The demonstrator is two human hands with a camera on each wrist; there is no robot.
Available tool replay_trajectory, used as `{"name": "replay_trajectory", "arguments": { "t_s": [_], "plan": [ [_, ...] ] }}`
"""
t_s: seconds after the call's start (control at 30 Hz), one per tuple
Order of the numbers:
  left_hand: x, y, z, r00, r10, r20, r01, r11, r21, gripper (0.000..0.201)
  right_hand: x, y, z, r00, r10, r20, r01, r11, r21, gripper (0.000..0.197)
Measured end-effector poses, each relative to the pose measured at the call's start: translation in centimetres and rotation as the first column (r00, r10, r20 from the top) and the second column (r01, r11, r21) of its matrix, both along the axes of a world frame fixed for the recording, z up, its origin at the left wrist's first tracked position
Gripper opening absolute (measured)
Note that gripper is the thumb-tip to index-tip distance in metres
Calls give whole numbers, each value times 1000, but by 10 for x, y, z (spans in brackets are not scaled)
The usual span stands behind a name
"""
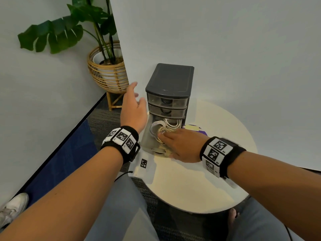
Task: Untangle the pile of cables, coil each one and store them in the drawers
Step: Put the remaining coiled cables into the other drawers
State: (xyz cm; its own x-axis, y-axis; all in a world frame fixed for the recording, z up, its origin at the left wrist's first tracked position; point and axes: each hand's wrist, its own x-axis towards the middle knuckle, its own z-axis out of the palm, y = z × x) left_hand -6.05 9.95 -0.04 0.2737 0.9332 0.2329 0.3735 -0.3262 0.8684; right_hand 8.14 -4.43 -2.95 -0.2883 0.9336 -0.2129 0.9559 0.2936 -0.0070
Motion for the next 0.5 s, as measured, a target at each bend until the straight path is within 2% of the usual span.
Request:
{"name": "replay_trajectory", "arguments": {
  "t_s": [0.03,0.13,0.27,0.37,0.5],
  "plan": [
    [4,0,4,997,-69,27,68,997,25,49,1,2,-1,1000,4,6,-4,1000,15,70],
    [13,1,5,962,-241,-129,249,967,51,49,6,9,0,999,-17,33,16,1000,14,70],
    [15,5,-2,957,-208,-202,234,966,111,48,10,15,-1,996,-51,74,48,998,33,68],
    [15,7,-1,957,-210,-199,235,965,112,48,13,14,-3,982,-155,103,149,987,68,68],
    [12,7,-2,947,-230,-227,260,959,115,49,8,9,-11,976,-143,165,80,937,340,52]
  ]
}}
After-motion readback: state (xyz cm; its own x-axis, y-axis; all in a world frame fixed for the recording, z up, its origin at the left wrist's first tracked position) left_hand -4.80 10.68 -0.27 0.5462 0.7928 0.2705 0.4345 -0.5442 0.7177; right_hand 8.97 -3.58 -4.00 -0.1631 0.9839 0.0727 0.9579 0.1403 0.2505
